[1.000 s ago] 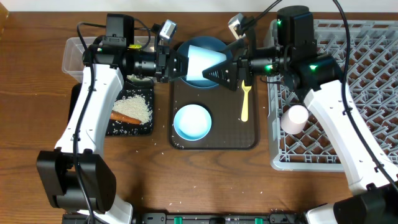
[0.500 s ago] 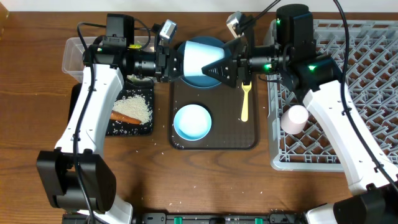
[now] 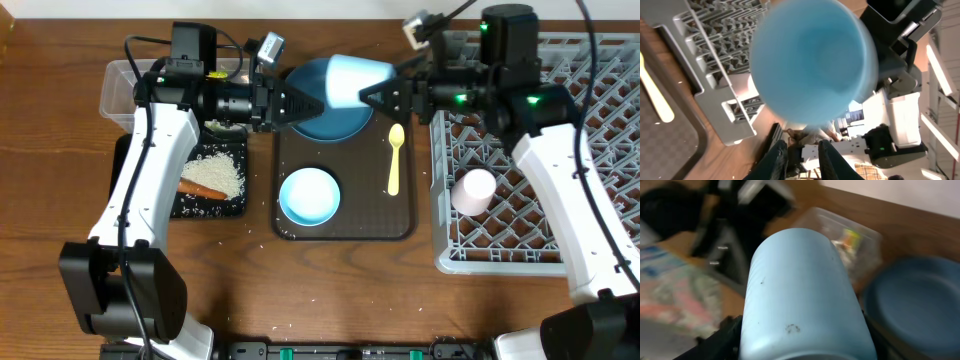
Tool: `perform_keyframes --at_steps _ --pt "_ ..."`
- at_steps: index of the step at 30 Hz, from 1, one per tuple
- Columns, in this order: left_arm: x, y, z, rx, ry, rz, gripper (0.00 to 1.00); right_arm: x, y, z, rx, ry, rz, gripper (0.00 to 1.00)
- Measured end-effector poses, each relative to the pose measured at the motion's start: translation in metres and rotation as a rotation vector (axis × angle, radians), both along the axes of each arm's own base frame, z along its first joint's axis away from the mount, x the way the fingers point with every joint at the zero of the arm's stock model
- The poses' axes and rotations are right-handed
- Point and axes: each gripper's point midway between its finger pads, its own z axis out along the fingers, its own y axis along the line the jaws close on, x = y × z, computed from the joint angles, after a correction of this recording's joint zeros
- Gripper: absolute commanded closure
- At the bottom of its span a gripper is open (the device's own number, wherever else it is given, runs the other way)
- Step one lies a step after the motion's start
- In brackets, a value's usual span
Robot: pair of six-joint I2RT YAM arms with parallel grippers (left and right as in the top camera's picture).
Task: Sort waste into correct bins and load items into the dishwasher rack
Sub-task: 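Pass the light blue cup from the left gripper to the right gripper, then lower the light blue cup into the rack with the right gripper and release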
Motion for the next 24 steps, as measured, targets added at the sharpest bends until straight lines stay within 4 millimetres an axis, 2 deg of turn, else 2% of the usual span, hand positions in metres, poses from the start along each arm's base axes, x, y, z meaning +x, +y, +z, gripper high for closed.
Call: perform_keyframes --at_steps 4,8,13,18,20,24 --pt "0.005 0.001 -0.01 0.059 -0.004 0.032 0.76 0.009 -0.04 -0.018 -0.121 0.075 -0.184 0.34" --pt "0.016 0.006 -0.029 0.17 -0.01 0.093 0.75 -0.001 -0.093 -0.015 -0.243 0.113 -0.403 0.35" --pt "0.028 0.02 -0.059 0.358 0.004 0.187 0.75 -0.037 -0.162 -0.011 -0.394 0.196 -0.684 0.41" --pt "0.034 0.038 -0.087 0.545 0.029 0.266 0.75 -0.08 -0.225 -0.038 -0.591 0.388 -0.908 0.38" --pt "0.035 0.045 -0.095 0.601 0.034 0.289 0.75 -0.091 -0.242 -0.05 -0.665 0.46 -0.96 0.37" --pt "0.037 0.054 -0.103 0.671 0.037 0.318 0.75 -0.102 -0.262 -0.067 -0.759 0.558 -1.007 0.37"
